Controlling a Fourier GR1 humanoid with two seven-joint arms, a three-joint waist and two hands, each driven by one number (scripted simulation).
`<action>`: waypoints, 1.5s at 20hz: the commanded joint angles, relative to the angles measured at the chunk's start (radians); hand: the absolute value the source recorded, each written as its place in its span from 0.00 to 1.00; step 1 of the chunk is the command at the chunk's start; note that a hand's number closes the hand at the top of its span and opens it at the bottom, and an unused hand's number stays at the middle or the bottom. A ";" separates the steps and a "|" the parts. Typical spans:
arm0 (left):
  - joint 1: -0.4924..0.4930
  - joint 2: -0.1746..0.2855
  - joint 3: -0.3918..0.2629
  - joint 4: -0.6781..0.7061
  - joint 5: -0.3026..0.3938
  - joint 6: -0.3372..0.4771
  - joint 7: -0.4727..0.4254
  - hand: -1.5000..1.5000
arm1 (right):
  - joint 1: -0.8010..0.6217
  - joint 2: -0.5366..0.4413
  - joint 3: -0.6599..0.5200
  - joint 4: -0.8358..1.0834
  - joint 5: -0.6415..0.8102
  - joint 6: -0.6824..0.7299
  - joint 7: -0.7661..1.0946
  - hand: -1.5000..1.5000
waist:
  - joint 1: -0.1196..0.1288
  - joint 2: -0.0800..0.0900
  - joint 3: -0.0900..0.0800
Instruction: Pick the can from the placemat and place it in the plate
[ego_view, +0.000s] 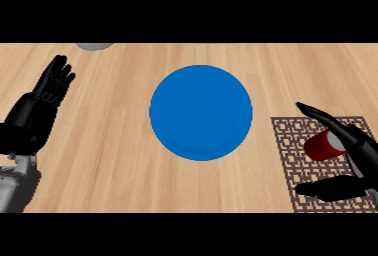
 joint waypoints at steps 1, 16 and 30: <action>0.005 -0.019 -0.008 0.014 -0.010 0.004 -0.002 0.50 | -0.038 -0.147 -0.030 -0.084 0.079 0.030 0.205 0.00 | -0.005 -0.002 -0.003; -0.053 -0.005 0.036 0.046 -0.014 -0.046 0.013 0.50 | -0.182 -0.407 0.074 -0.128 0.134 0.503 0.690 0.00 | 0.020 0.004 0.000; 0.015 -0.059 0.075 0.003 -0.045 -0.100 0.006 0.50 | -0.203 -0.170 0.144 0.088 0.532 0.471 0.697 0.00 | 0.016 0.003 0.001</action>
